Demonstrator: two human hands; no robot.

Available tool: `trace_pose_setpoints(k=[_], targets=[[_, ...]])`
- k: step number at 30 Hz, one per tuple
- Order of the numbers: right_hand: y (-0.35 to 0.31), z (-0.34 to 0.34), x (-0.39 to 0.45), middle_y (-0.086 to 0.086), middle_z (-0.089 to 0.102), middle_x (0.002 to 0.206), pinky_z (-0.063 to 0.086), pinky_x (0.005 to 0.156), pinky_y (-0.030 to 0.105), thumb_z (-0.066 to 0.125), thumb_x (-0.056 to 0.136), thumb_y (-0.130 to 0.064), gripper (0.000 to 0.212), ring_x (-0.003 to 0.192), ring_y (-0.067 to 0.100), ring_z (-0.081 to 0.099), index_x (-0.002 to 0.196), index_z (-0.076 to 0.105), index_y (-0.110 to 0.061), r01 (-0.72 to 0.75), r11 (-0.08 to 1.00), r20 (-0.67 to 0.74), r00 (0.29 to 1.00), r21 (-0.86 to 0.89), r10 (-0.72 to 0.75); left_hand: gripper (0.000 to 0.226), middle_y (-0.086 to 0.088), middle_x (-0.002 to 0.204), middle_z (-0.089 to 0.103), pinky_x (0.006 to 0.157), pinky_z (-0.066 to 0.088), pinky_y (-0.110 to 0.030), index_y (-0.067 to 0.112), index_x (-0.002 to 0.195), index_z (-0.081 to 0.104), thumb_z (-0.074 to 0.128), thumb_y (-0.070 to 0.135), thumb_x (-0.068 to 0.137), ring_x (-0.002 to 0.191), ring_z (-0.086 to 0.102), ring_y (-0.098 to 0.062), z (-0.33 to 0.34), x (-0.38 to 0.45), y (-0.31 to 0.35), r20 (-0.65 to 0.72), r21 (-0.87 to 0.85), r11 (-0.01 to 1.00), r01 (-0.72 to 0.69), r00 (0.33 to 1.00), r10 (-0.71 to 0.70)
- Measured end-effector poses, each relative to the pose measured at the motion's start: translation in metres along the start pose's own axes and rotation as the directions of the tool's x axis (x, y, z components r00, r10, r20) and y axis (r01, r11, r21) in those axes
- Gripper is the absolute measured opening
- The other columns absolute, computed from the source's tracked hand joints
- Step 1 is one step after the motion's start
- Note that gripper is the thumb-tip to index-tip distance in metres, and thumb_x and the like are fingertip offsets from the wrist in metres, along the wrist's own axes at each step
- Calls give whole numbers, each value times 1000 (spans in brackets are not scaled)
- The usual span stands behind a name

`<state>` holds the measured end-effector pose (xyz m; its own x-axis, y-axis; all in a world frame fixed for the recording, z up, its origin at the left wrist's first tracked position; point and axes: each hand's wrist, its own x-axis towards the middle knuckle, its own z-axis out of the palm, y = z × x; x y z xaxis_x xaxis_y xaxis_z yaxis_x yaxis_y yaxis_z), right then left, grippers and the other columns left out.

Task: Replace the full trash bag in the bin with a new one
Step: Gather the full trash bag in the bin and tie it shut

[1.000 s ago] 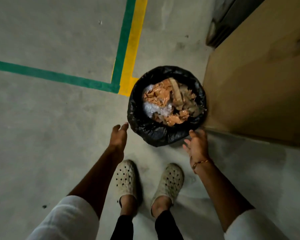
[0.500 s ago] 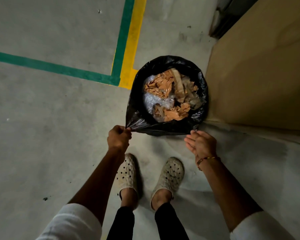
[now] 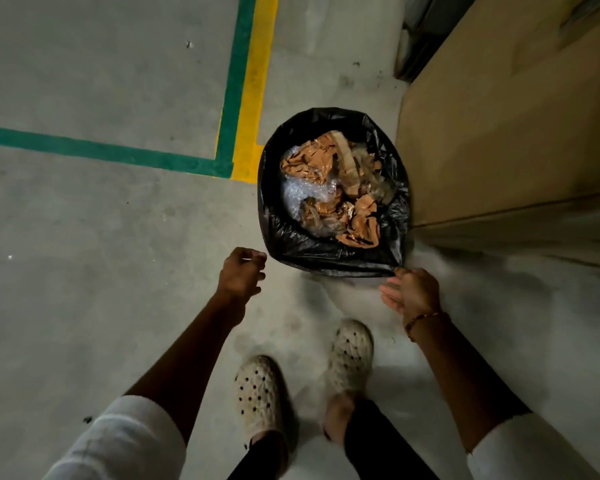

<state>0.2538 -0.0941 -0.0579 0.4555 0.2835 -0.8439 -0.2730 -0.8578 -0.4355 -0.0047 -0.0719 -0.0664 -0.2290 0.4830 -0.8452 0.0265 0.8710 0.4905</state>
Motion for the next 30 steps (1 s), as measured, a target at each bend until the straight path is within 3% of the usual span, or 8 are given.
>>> trace_pose_setpoints(k=[5,9,13,16,18,22,25,30], targets=[[4,6,5,18,45,144,47,91,45,42,102,-23,37,120,39,54,137,43,-9,54,998,38,998,44,-55,12,-8,107,60,84,51,-40,16,104,57,56,23,95,92,57,-23,-10,14,8,-47,-56,997,-46,998,43],[-2,15,22,13,38,152,45,96,47,46,101,-32,44,131,37,46,142,39,-17,98,979,25,994,181,-104,23,-9,107,52,70,41,-31,16,109,50,50,36,98,90,49,-22,0,38,25,-78,-63,995,-71,995,66],[2,16,43,10,34,156,39,103,49,49,97,-43,57,139,35,36,149,33,-25,28,945,62,997,325,-50,48,-7,127,48,93,37,-39,16,133,43,39,49,99,114,46,-26,20,64,25,-27,-166,982,-87,996,84],[13,31,59,11,44,147,37,108,48,51,96,-45,56,135,34,42,146,39,-24,-19,946,79,997,323,-7,57,-6,144,48,108,30,-45,20,142,41,36,55,97,131,44,-27,35,83,13,2,-293,955,-52,998,55],[26,43,69,14,52,135,39,106,47,47,99,-42,49,129,35,47,143,45,-19,-66,940,128,992,334,24,60,-3,142,54,113,28,-45,24,140,48,34,60,95,133,45,-25,43,89,2,75,-372,928,19,997,9],[39,61,82,15,57,134,32,109,49,42,100,-44,47,120,32,52,135,50,-15,-150,914,301,953,377,32,44,-10,119,70,86,49,-36,16,126,63,39,41,100,106,65,-29,51,92,-14,252,-447,895,-5,959,132],[33,60,83,15,52,136,40,100,49,49,99,-31,33,108,31,54,125,55,-10,-141,833,326,944,535,-50,25,-16,104,72,66,46,-28,11,103,67,46,19,94,81,63,-26,48,86,-12,162,-410,910,-66,976,144],[24,47,80,19,49,137,38,107,48,45,101,-24,42,117,34,47,140,46,-10,-69,811,302,944,581,-136,11,-10,89,59,72,48,-35,16,86,59,51,22,91,78,56,-26,35,78,-17,92,-614,789,-5,993,78]])
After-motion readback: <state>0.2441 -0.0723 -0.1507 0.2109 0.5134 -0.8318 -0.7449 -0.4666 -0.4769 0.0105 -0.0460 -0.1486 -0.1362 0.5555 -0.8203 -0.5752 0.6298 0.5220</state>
